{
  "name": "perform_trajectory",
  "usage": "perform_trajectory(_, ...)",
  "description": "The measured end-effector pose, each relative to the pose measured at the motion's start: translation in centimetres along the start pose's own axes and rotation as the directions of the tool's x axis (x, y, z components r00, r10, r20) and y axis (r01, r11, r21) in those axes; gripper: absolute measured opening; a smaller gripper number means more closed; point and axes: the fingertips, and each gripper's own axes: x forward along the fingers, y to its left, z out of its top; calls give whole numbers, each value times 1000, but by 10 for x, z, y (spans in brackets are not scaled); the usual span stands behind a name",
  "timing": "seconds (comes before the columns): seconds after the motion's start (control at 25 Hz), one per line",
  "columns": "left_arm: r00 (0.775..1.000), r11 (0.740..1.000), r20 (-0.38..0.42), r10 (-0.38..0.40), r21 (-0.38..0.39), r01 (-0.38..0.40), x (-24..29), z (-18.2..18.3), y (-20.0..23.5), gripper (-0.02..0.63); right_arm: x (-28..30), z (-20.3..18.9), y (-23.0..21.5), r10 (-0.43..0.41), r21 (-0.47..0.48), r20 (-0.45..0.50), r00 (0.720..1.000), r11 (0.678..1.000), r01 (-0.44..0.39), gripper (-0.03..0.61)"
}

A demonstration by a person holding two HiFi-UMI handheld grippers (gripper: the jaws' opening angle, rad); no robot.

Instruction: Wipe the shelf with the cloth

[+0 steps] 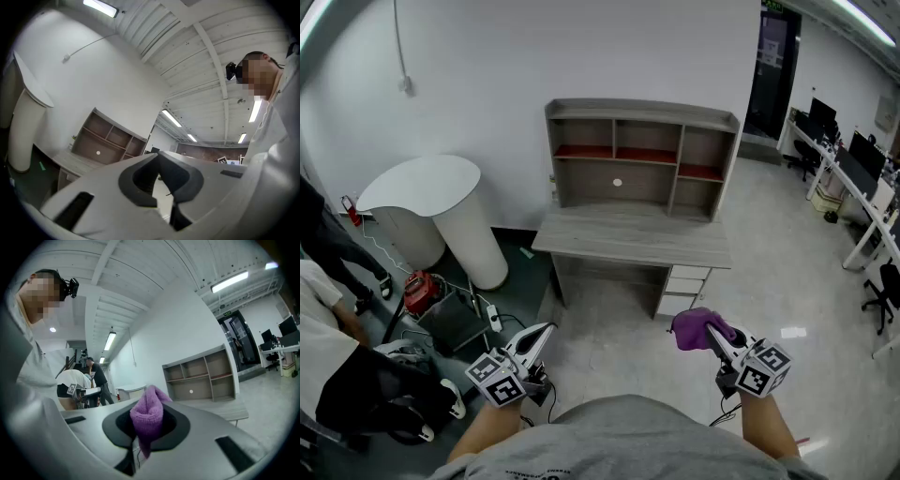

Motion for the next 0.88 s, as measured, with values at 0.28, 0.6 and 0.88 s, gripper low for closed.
perform_trajectory(0.28,1000,1000,-4,-12,0,12,18,-8,-26,35,-26,8,-15,5,-3,3,1000,1000,-5,37)
perform_trajectory(0.6,1000,1000,-14,-26,-7,26,47,-28,-61,35,-68,14,-41,7,3,13,1000,1000,-7,40)
perform_trajectory(0.88,997,998,-50,-54,-19,53,77,-54,-87,35,-91,3,-58,48,-7,-7,999,999,-48,40)
